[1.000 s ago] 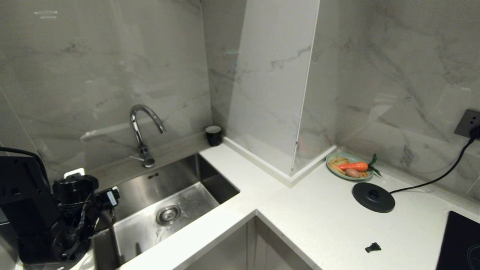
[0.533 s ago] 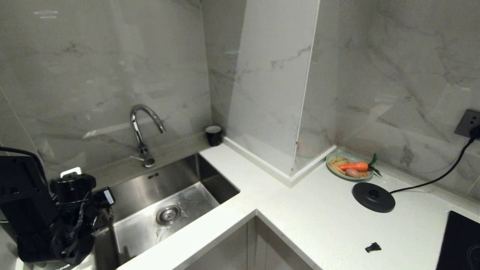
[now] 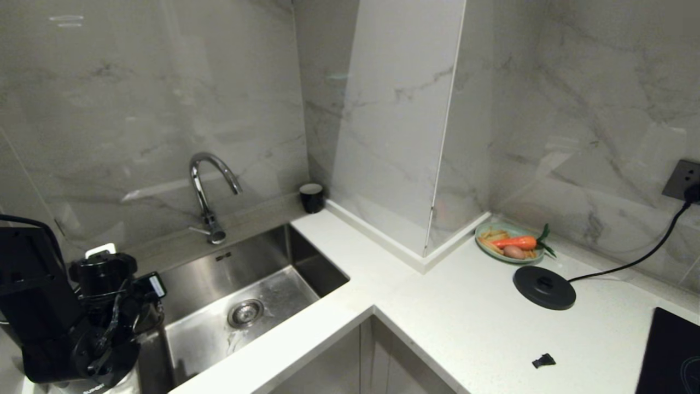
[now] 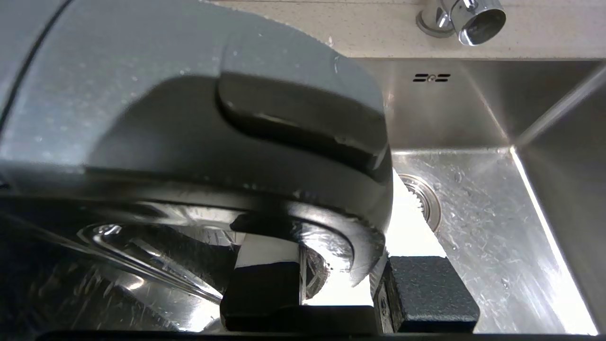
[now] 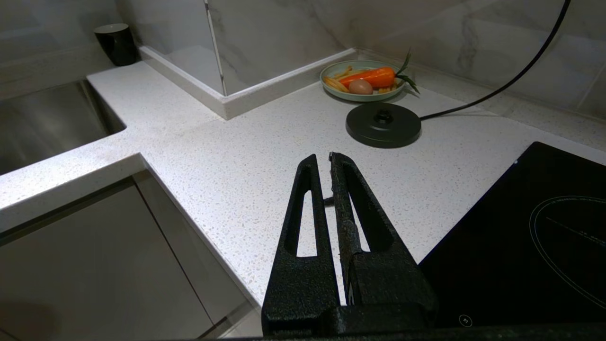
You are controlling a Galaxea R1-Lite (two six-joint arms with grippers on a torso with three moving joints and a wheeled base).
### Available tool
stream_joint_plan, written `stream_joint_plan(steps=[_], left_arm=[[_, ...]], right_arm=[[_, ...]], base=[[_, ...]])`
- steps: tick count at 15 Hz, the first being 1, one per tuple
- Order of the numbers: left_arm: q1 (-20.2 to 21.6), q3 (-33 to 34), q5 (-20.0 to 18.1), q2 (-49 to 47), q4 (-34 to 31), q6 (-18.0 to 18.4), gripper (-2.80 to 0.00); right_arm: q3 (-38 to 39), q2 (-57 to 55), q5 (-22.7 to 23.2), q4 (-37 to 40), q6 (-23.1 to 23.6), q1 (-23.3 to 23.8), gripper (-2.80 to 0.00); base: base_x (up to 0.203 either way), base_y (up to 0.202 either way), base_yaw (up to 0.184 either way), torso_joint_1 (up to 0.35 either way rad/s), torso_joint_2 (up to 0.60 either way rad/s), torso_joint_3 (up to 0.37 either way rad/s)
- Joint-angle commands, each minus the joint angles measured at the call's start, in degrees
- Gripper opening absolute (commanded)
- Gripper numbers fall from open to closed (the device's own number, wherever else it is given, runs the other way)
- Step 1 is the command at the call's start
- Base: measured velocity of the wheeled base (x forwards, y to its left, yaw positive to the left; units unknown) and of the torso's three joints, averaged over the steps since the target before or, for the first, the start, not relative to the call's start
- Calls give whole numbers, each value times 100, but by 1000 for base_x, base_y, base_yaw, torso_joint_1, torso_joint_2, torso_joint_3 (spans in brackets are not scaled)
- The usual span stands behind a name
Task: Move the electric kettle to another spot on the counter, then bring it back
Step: Grab the kettle
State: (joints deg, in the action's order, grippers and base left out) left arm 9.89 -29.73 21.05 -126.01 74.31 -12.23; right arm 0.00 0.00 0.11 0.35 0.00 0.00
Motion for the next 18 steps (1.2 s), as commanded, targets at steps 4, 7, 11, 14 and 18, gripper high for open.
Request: stream_joint_plan(steps=[4, 7, 11, 14, 18], left_arm=[[-144, -14, 22, 368, 57, 143, -280], [-241, -24, 38, 516, 56, 329, -280], [-371, -17, 39, 692, 42, 388, -280], [-566, -10, 73, 830, 32, 645, -280], [-990, 18, 89, 999, 4, 789, -280]], right_arm=[[0, -9, 6, 0, 0, 0, -280], [0, -9, 6, 0, 0, 0, -280], [0, -9, 6, 0, 0, 0, -280], [0, -9, 6, 0, 0, 0, -280], [0, -9, 6, 0, 0, 0, -280]], base=[[0, 0, 0, 0, 0, 0], [0, 0, 0, 0, 0, 0], [0, 0, 0, 0, 0, 0], [0, 0, 0, 0, 0, 0], [0, 0, 0, 0, 0, 0]])
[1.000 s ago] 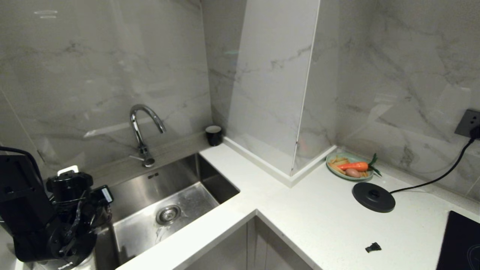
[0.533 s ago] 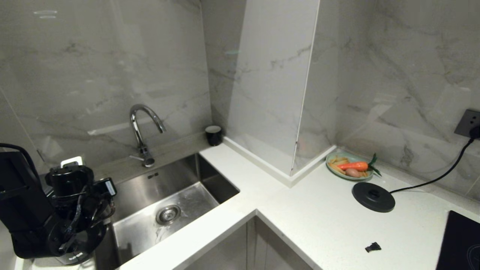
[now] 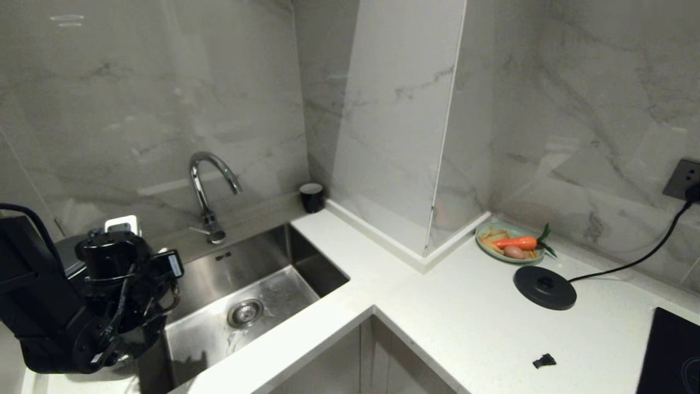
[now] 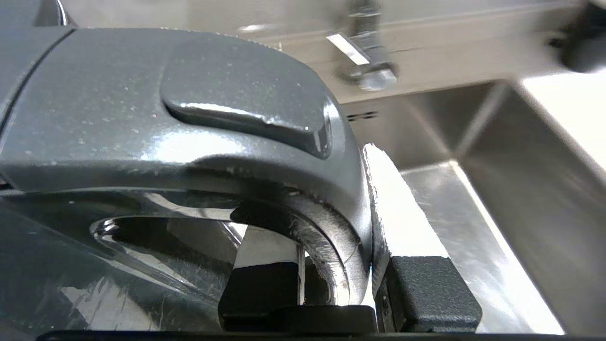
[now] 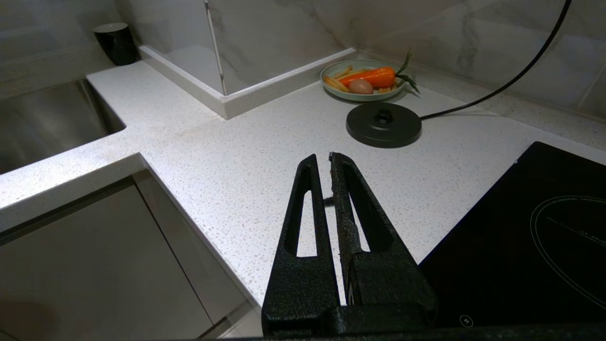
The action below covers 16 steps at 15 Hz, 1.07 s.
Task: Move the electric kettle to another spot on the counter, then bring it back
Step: Grab the kettle, then place it on the power base
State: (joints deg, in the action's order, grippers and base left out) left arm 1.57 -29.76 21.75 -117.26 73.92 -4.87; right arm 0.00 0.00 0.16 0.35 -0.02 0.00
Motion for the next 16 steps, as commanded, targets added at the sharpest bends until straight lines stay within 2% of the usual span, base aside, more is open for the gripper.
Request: stream_joint_plan(steps=[1, 3, 12, 16], left_arm=[[-269, 8, 59, 166, 43, 87, -280], [-491, -21, 246, 223, 35, 180, -280], [-1403, -3, 262, 458, -125, 215, -280], [-2014, 3, 336, 542, -141, 215, -280]], right_arm=[[0, -9, 2, 0, 2, 0, -280], [0, -9, 2, 0, 2, 0, -280], [0, -9, 2, 0, 2, 0, -280], [0, -9, 2, 0, 2, 0, -280]], base=[[0, 0, 0, 0, 0, 0], [0, 0, 0, 0, 0, 0], [0, 0, 0, 0, 0, 0], [0, 0, 0, 0, 0, 0]])
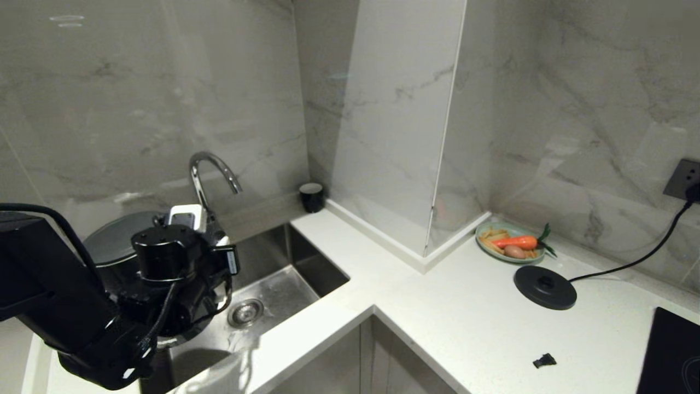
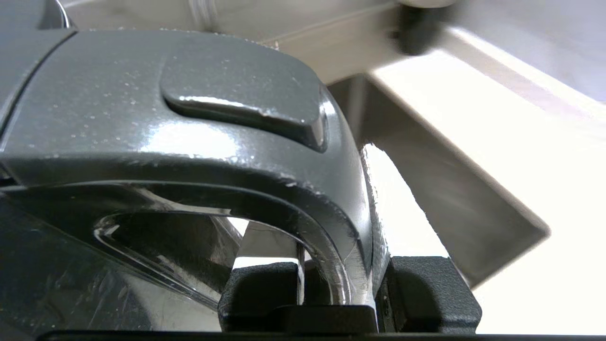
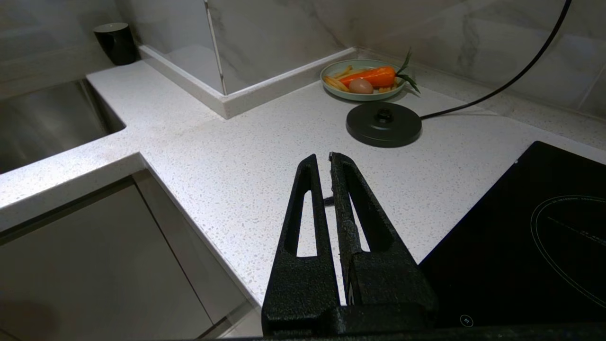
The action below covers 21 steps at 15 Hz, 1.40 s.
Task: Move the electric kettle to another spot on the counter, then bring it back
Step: Place it on the power base
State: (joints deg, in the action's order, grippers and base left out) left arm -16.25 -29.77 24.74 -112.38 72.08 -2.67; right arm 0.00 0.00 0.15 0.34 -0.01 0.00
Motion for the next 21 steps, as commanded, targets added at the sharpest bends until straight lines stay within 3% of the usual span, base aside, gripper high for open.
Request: stream_joint_plan(steps=[1, 5, 13, 21], left_arm=[[-389, 23, 102, 63, 43, -5, -280], [-748, 523, 190, 272, 65, -31, -280], [-1036, 1436, 171, 1183, 92, -99, -280], [-1435, 1817, 189, 1113, 95, -602, -280]], right_arm=[[0, -9, 3, 1, 1, 0, -280], [0, -9, 3, 1, 1, 0, -280], [0, -9, 3, 1, 1, 0, -280], [0, -9, 3, 1, 1, 0, -280]], base=[[0, 0, 0, 0, 0, 0], [0, 0, 0, 0, 0, 0], [0, 0, 0, 0, 0, 0], [0, 0, 0, 0, 0, 0]])
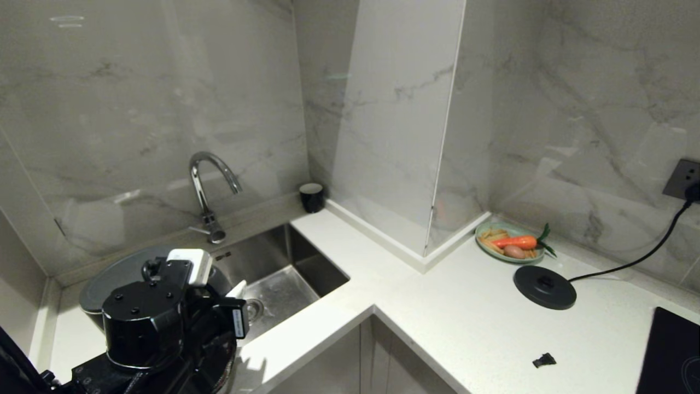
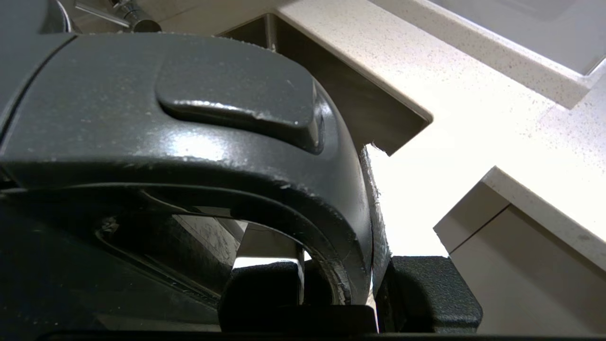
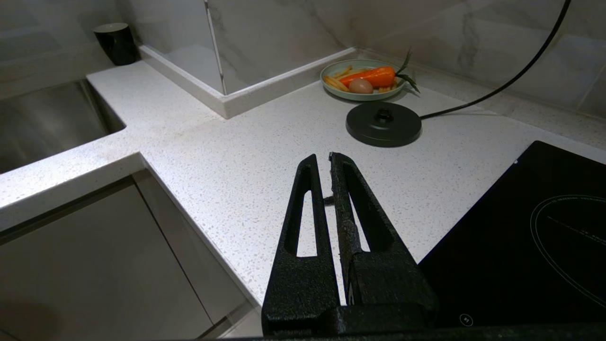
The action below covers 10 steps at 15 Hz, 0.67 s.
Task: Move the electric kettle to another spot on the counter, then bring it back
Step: Place it on the power base
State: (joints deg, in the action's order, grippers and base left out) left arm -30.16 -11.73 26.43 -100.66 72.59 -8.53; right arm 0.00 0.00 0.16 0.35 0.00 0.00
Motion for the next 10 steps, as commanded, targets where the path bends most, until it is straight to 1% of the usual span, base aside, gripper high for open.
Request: stream_joint_plan(steps=[1, 3, 7, 9, 10], left_arm=[[-147, 13, 29, -21, 44, -44, -280], [-279, 4, 115, 29, 44, -61, -280], [-280, 13, 126, 20, 44, -113, -280], [-289, 13, 117, 20, 44, -122, -280], [-289, 12, 117, 20, 44, -122, -280]], right_arm=[[0, -9, 2, 0, 0, 0, -280], [0, -9, 2, 0, 0, 0, -280], [0, -9, -5, 0, 0, 0, -280], [0, -9, 2, 0, 0, 0, -280], [0, -9, 2, 0, 0, 0, -280]], base=[[0, 0, 0, 0, 0, 0], [0, 0, 0, 0, 0, 0], [0, 0, 0, 0, 0, 0], [-7, 5, -72, 1, 1, 3], [-1, 8, -153, -2, -1, 2]])
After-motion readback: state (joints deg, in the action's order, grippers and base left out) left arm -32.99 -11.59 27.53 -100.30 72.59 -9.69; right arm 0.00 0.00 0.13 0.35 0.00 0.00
